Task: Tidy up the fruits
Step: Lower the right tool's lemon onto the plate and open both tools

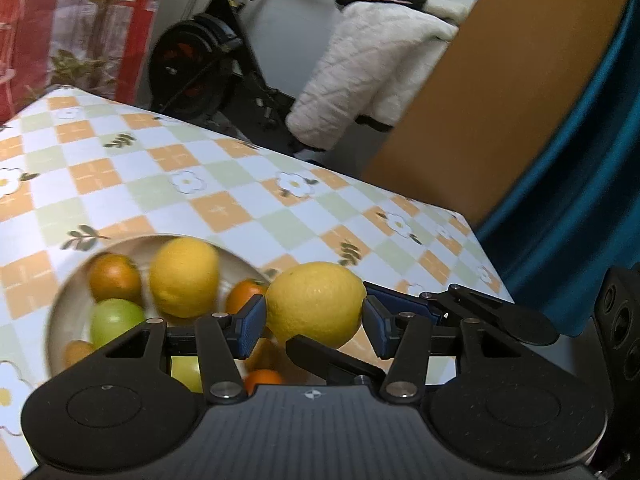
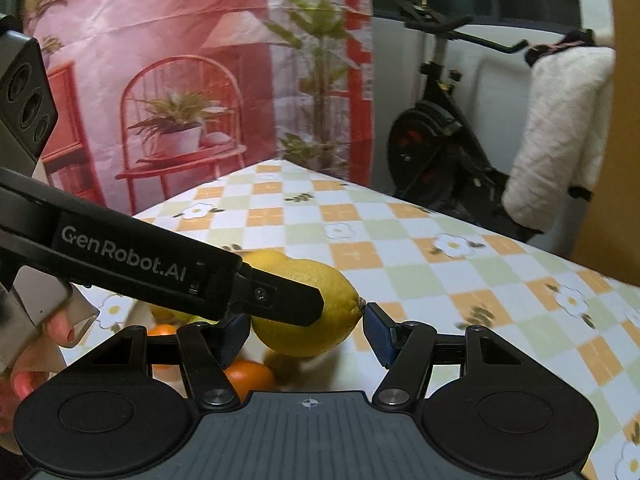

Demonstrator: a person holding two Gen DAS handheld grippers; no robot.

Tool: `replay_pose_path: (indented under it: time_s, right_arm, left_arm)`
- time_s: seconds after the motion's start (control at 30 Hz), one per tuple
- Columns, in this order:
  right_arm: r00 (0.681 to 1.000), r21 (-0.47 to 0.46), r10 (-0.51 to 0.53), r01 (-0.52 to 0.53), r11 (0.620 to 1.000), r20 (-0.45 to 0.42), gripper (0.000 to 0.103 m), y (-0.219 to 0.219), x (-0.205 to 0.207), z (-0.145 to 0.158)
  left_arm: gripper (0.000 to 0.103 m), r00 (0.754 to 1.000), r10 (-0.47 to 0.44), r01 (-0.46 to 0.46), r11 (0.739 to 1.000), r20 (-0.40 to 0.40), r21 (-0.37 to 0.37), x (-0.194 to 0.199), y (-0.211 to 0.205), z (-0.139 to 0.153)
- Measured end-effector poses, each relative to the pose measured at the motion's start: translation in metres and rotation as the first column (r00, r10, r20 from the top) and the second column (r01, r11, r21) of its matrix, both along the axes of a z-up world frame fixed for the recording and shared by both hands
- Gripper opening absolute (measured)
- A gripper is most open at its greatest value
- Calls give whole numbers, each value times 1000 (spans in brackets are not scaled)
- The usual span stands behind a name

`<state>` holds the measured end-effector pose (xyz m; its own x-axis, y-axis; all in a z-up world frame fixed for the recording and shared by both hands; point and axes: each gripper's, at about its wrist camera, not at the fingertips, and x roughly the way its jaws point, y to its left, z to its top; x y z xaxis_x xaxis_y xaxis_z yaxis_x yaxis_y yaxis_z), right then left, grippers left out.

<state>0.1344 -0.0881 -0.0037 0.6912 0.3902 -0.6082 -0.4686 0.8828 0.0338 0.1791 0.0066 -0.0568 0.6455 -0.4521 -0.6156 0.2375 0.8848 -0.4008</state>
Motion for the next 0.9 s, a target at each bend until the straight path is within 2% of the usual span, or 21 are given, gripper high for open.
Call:
replay_pose_path:
  time_s: [0.37,0.57,0.9]
  right_arm:
    - [998,-32,55,-56,998,-42,58,36,13,-10]
    - [997,-27,64,-66,997,-50,59,43,15,-11]
    - [996,-41,67,-69,997,-58,59,45,21,-14]
  left_arm:
    - [55,998,55,-55,998,-17,-8,5,27,-12]
    - [55,998,54,-54,999,-21,-1,-2,34,-15]
    - [56,997,67,-69,997,-44,-39,0,40,-20]
